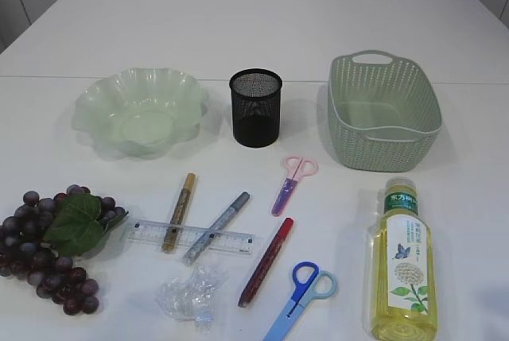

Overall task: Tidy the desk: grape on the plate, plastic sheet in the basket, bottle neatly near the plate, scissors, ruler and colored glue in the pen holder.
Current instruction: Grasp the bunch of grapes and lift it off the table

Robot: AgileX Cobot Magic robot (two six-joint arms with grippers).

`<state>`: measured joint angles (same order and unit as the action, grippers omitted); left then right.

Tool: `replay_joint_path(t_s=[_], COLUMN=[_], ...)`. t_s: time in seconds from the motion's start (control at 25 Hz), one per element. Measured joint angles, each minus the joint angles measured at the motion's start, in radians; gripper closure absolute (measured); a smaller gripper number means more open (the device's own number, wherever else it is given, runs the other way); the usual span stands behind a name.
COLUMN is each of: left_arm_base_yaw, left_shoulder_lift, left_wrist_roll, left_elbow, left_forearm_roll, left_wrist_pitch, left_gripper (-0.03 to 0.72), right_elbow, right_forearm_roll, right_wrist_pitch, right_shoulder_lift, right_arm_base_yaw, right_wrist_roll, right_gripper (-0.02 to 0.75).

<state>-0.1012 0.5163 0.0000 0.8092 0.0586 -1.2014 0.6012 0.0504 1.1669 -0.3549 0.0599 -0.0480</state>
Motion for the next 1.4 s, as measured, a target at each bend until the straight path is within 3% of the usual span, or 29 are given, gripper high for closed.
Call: replay_joint_path(t_s=[0.32,0.56,0.88,1.4], left_arm_base_yaw=[0.000,0.000,0.000,0.000], left_shoulder_lift=[0.282,0.536,0.746,1.047], left_wrist_roll=[0.000,0.000,0.000,0.070], left_elbow=[0.103,0.184,0.214,0.246], left_forearm_roll=[0.036,0.014,-0.059,-0.059], left_wrist_pitch=[-0.017,-0.039,0.019,0.212], left_gripper=[0.183,0.183,0.132,0.117], right_elbow=[0.197,0.241,0.253,0.253], right_forearm_roll=[0.000,0.004,0.012,0.014], right_wrist_pitch=[0.072,0.077,0.077,0.077], right_shoulder_lift=[-0.361,-0.529,-0.572,-0.572], right_arm_base_yaw=[0.000,0.000,0.000,0.000], right_wrist_roll=[-0.029,-0.035,-0.038,-0.038], right_gripper=[0.248,0.248,0.248,0.248])
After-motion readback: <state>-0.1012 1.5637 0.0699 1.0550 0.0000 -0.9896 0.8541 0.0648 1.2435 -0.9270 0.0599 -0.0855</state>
